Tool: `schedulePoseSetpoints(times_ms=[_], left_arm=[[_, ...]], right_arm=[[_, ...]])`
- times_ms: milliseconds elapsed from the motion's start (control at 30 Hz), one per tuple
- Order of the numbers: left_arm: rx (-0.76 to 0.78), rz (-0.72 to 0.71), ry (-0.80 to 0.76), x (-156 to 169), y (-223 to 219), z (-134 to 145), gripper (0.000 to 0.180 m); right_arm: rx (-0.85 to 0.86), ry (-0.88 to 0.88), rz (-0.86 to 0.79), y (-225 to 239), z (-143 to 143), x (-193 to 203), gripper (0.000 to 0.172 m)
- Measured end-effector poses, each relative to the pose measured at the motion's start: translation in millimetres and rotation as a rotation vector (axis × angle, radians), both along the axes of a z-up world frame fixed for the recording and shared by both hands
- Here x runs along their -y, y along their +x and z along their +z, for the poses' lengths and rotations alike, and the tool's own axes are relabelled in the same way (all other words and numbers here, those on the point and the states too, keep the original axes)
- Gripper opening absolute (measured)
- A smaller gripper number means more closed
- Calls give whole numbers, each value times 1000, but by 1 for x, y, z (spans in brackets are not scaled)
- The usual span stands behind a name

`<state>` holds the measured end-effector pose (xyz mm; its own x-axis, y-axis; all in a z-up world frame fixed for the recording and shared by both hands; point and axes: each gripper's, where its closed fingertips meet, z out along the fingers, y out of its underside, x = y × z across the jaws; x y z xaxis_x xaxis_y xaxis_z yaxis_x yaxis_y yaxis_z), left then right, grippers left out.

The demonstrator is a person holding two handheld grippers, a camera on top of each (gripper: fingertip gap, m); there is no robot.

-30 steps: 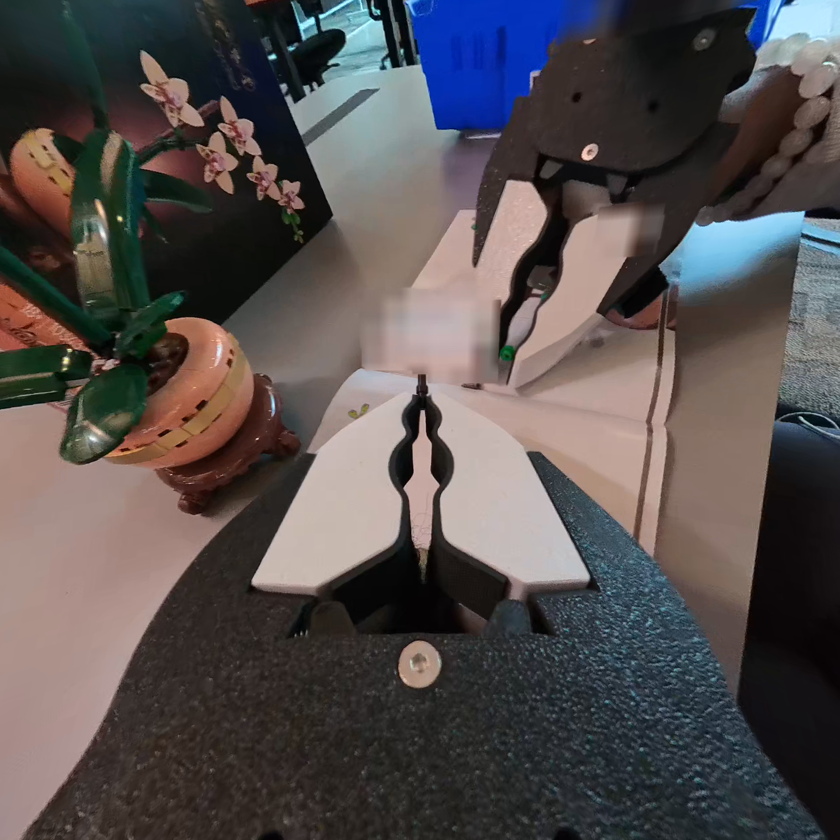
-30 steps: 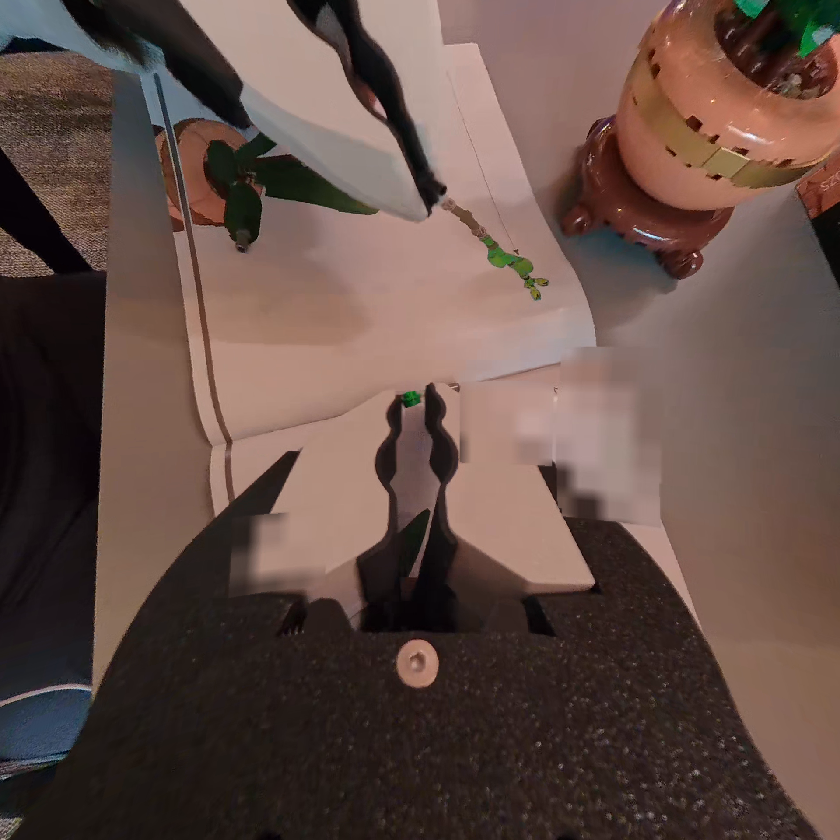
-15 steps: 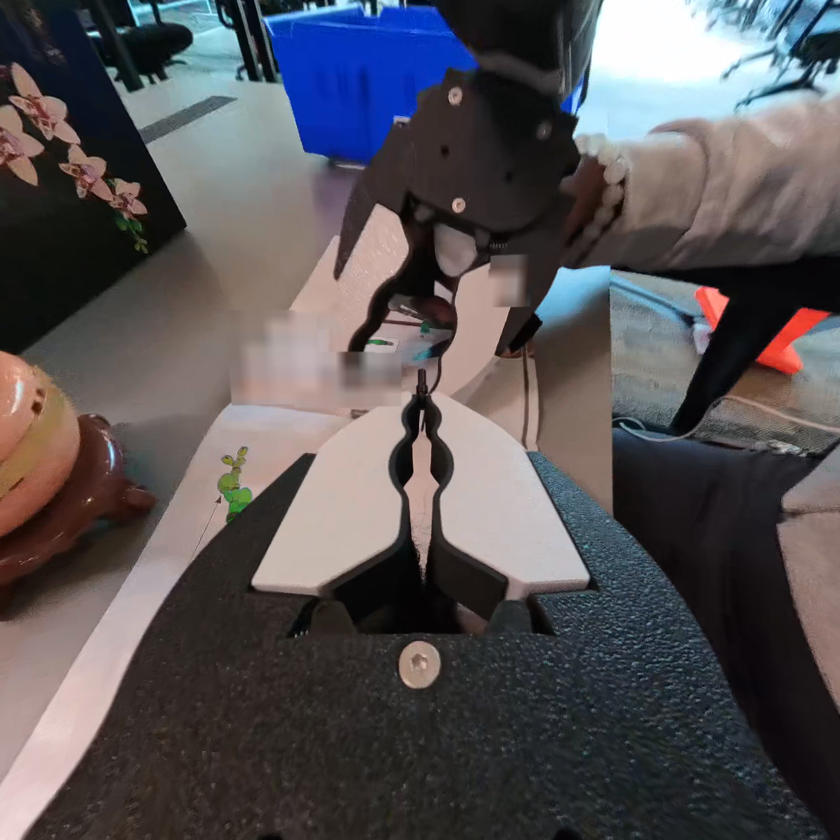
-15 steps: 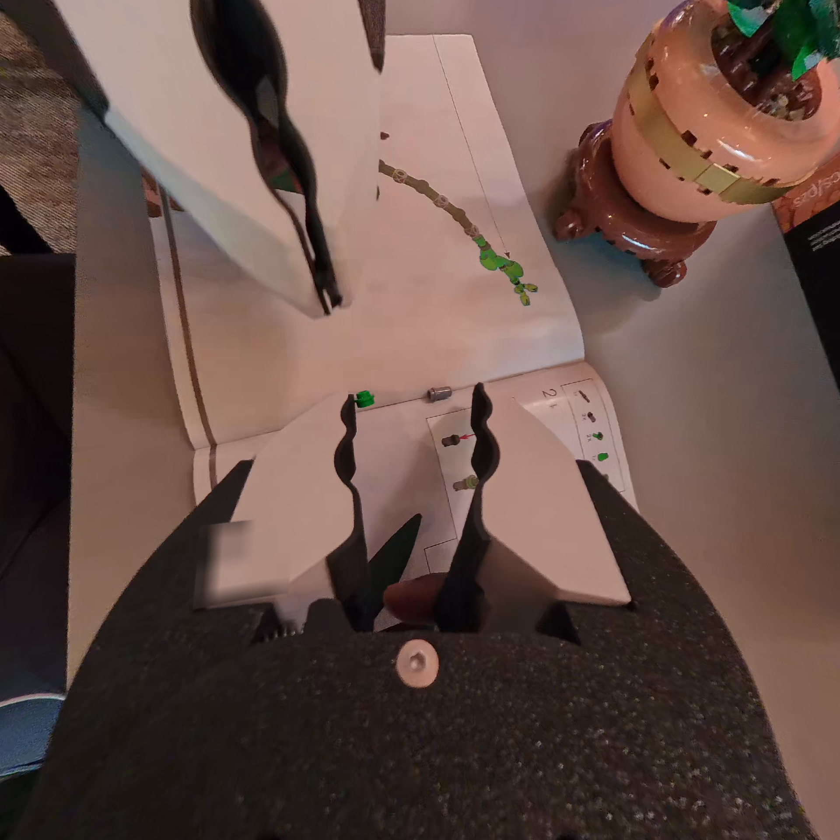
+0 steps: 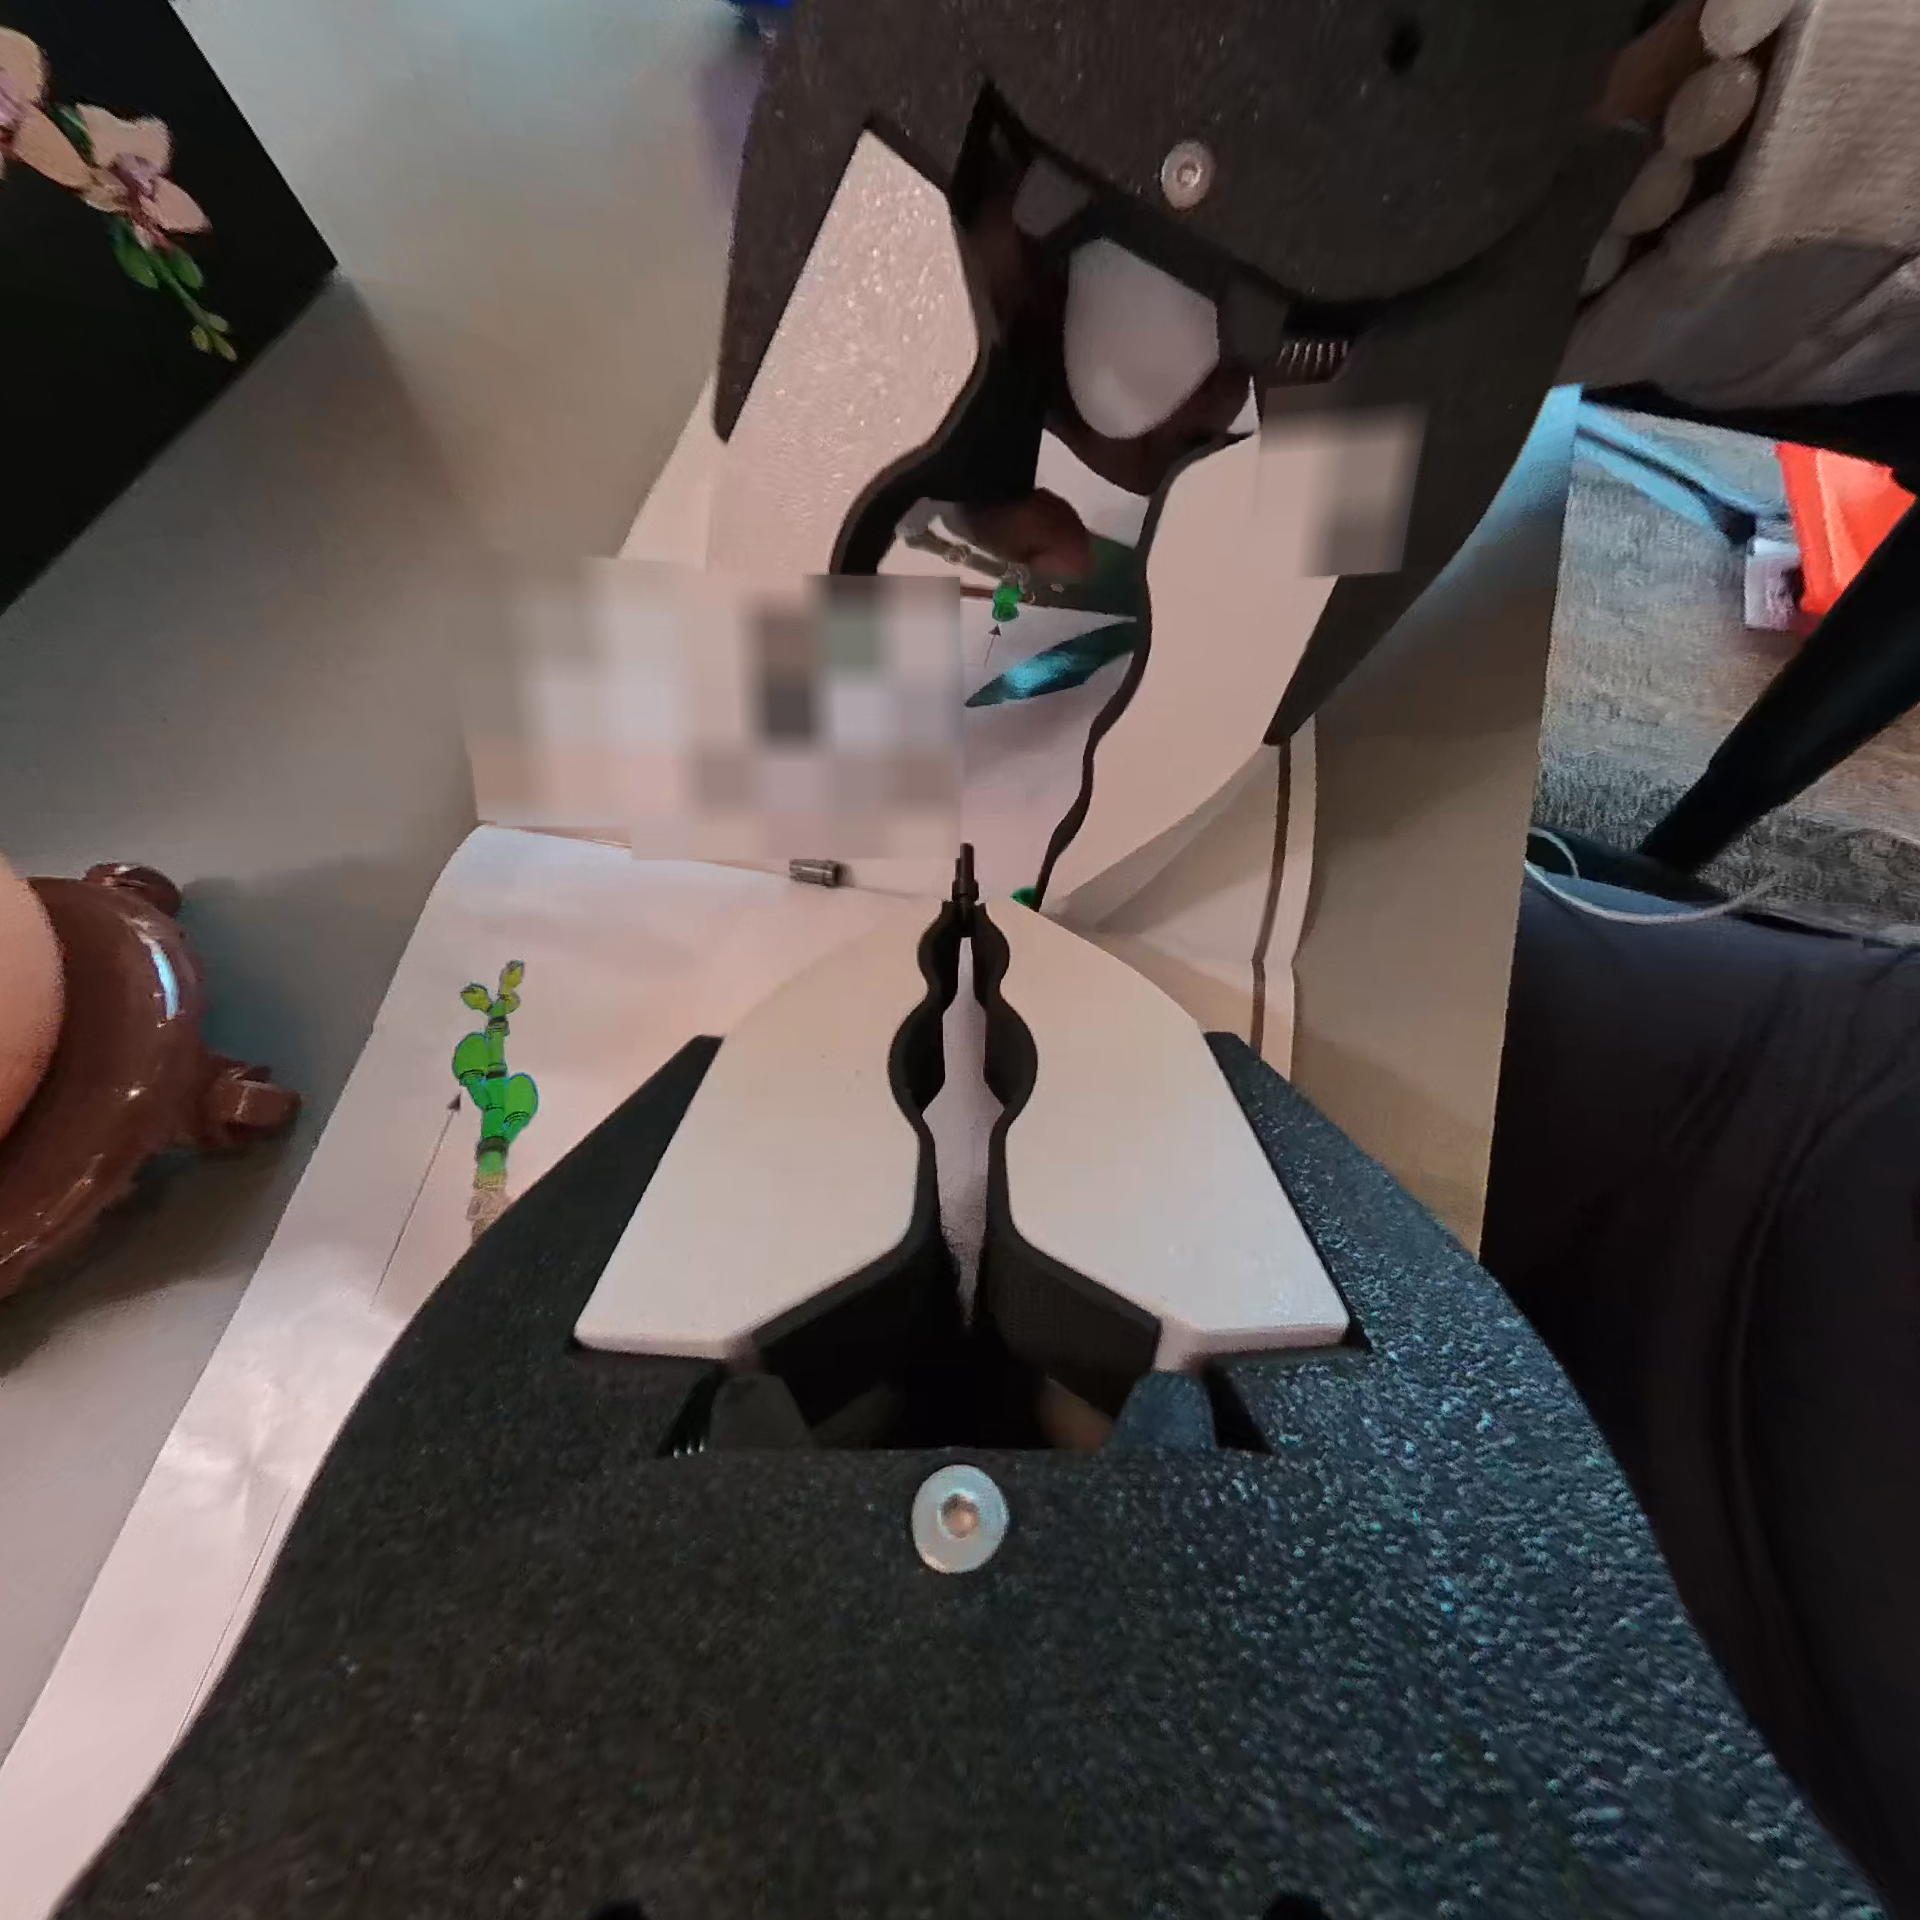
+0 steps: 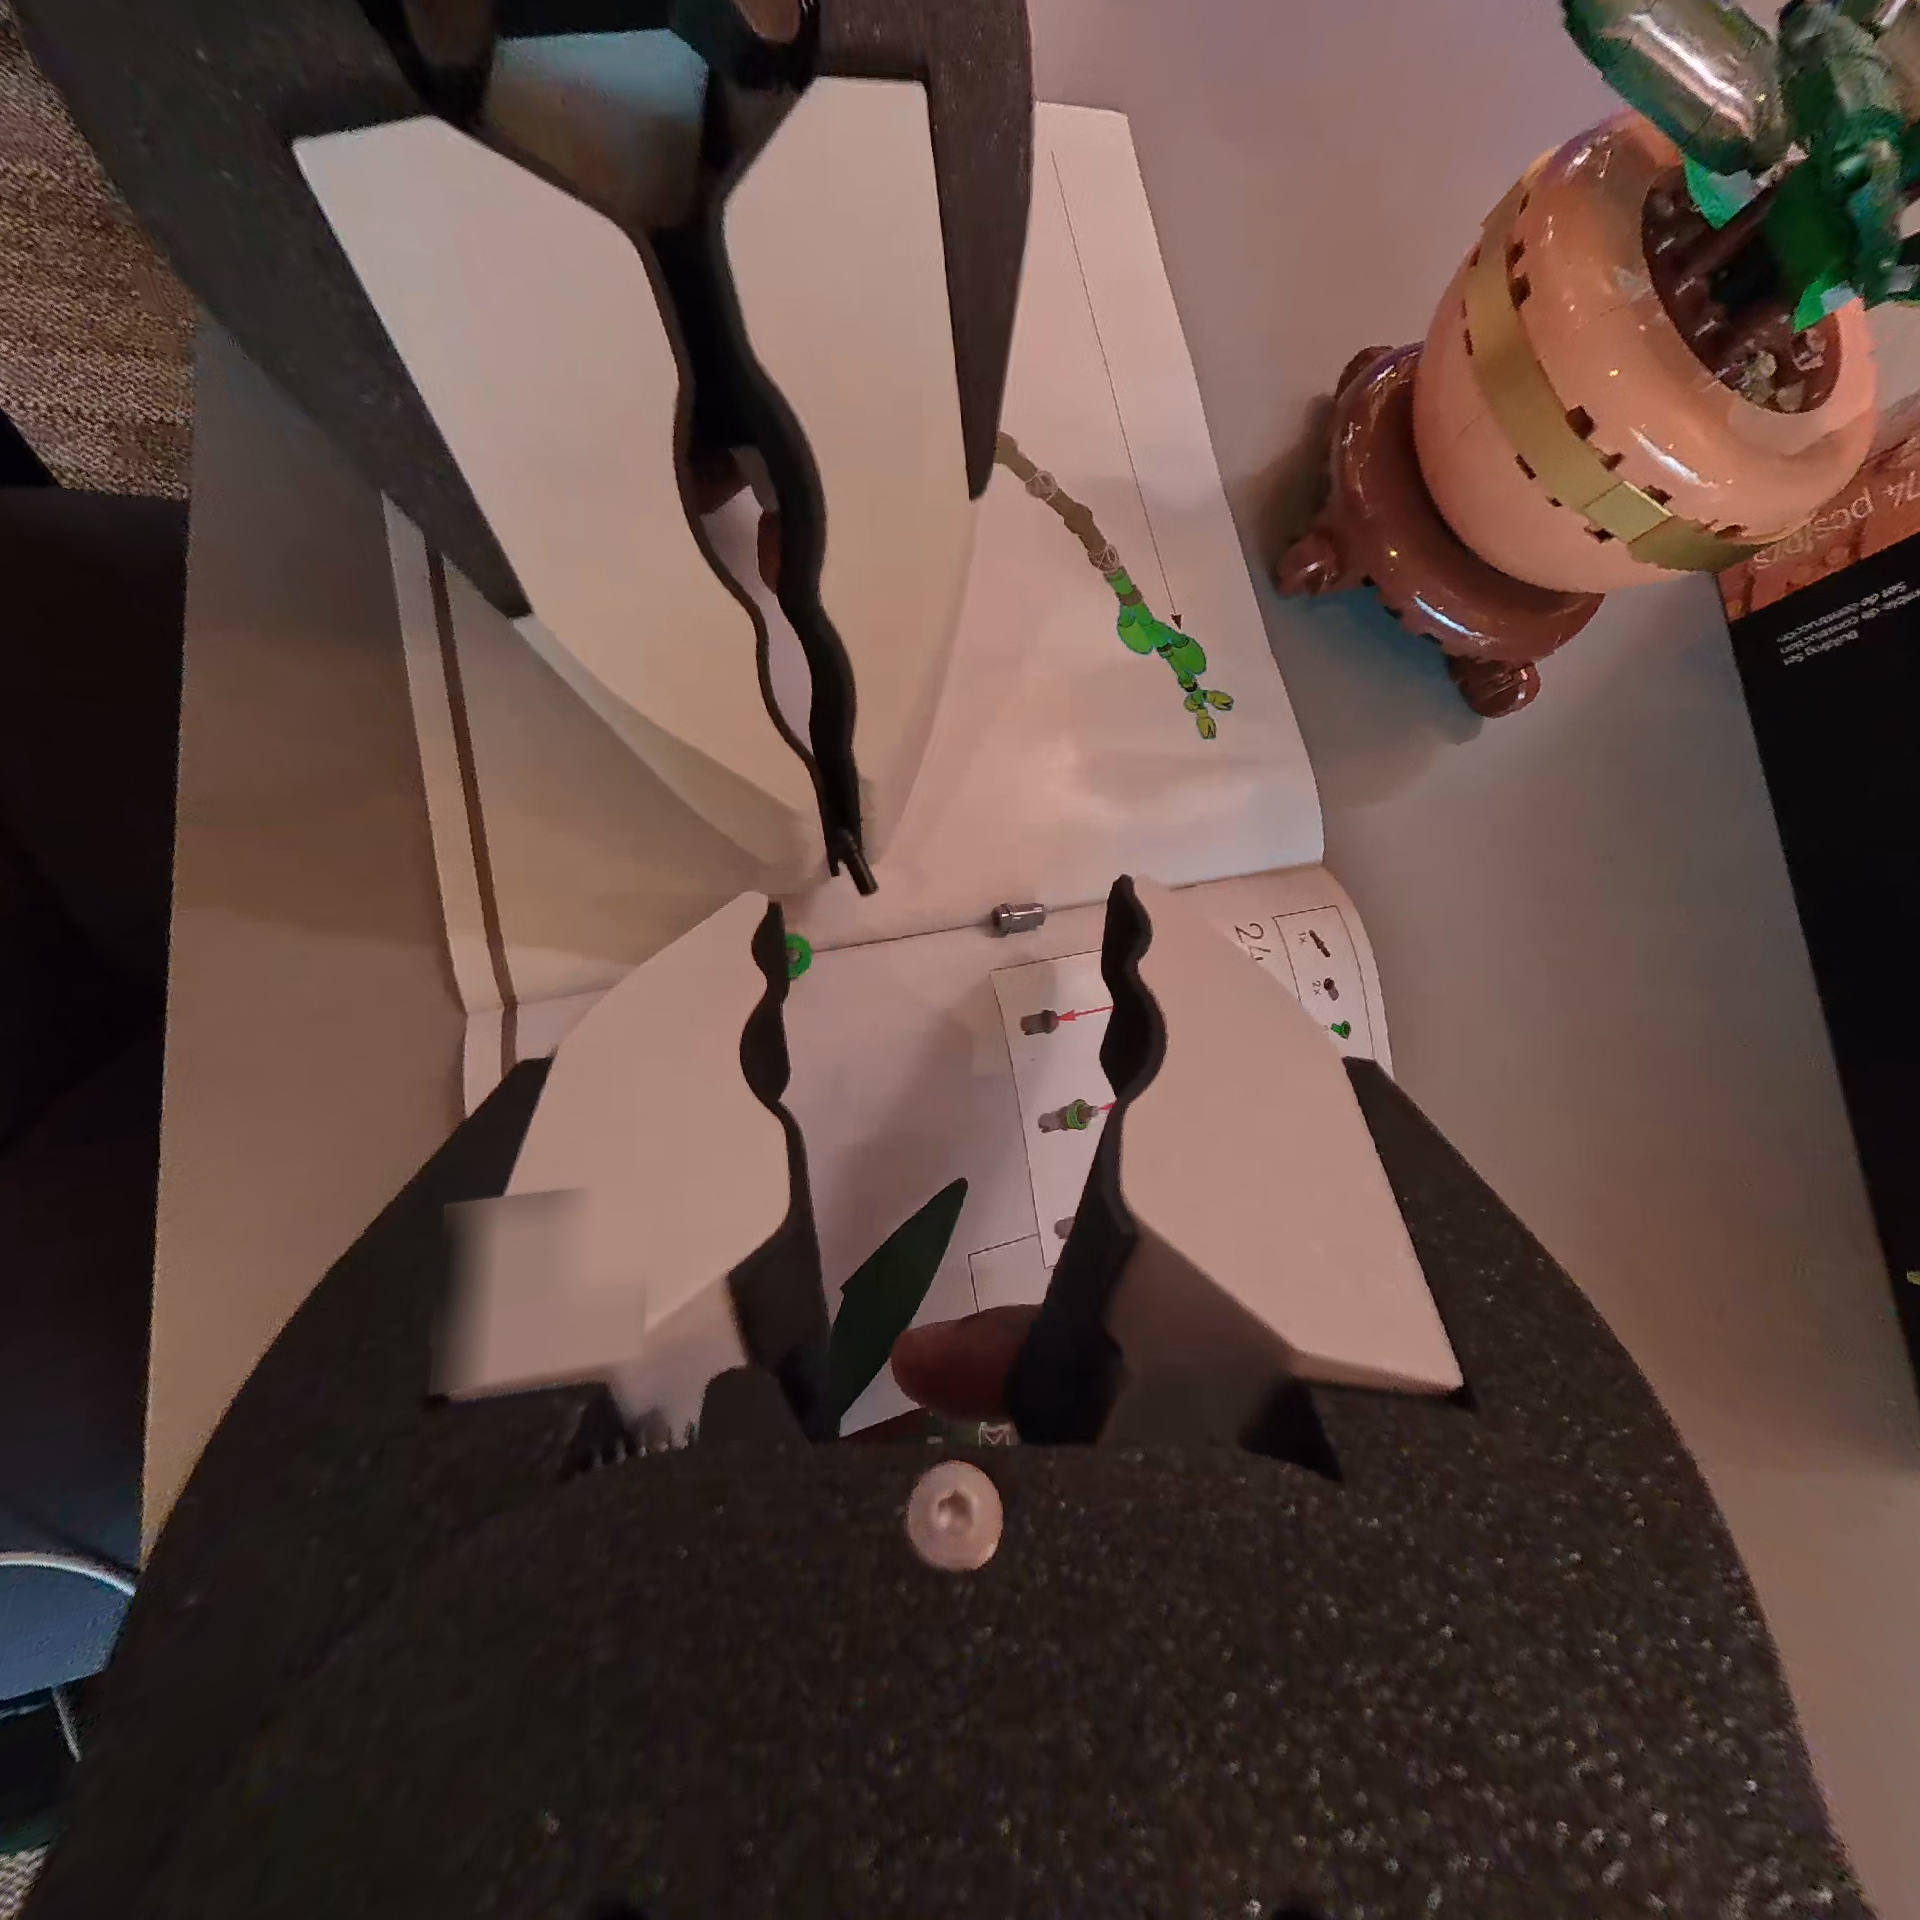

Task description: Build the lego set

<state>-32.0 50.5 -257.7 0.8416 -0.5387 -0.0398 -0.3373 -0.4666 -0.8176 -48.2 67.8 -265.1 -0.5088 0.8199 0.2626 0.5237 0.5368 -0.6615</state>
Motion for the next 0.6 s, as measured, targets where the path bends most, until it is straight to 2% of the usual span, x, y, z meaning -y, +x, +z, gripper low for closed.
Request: schedulePoseSetpoints(times_ms=[67, 133, 233, 300, 333, 400, 533, 600], left_arm=[[51, 11, 45, 0, -2, 9, 1], [126, 14, 99, 2, -5, 21, 1], [217, -9, 127, 7, -7, 32, 1], [222, -30, 134, 9, -5, 33, 1], [210, -40, 140, 9, -4, 32, 1], [172, -64, 150, 11, 0, 31, 1], [137, -87, 164, 12, 4, 30, 1], [141, -87, 168, 12, 4, 31, 1]], right_arm=[[-32, -37, 1, 0, 8, -1, 49], [-99, -142, 50, 2, 23, 6, 32], [-165, -329, 121, 6, 45, 18, 26], [-169, -424, 135, 6, 51, 23, 23], [-161, -465, 152, 7, 52, 26, 14], [-151, -523, 168, 7, 53, 32, 11], [-111, -509, 160, 8, 45, 33, 14], [-110, -521, 173, 9, 44, 35, 7]])
